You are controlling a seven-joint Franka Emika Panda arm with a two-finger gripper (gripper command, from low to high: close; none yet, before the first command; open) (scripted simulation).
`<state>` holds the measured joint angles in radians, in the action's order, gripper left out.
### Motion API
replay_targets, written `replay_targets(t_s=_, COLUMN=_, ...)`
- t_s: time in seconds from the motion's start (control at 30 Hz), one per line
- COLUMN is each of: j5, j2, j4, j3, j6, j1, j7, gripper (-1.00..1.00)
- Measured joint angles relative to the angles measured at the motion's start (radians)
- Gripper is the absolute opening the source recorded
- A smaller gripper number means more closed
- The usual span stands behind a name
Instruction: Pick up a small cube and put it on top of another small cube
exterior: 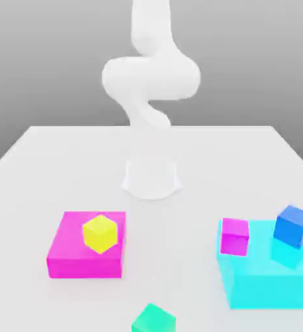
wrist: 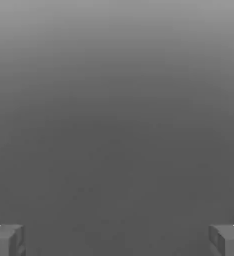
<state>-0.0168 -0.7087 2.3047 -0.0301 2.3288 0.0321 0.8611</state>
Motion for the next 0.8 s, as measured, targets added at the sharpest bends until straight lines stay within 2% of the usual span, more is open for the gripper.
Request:
replay_targets(t_s=0.4, j5=-0.103, j2=0.442, j4=0.023, j3=-0.112, j6=0.138, j1=0.116, j7=0.311, gripper=0.00)
replay_targets(t_s=0.63, j5=-0.148, j2=0.695, j4=0.036, j3=-0.124, j6=0.219, j1=0.135, j7=0.479, gripper=0.00)
replay_targets(t_s=0.8, j5=-0.136, j2=0.870, j4=0.047, j3=-0.121, j6=0.280, j1=0.129, j7=0.569, gripper=0.00)
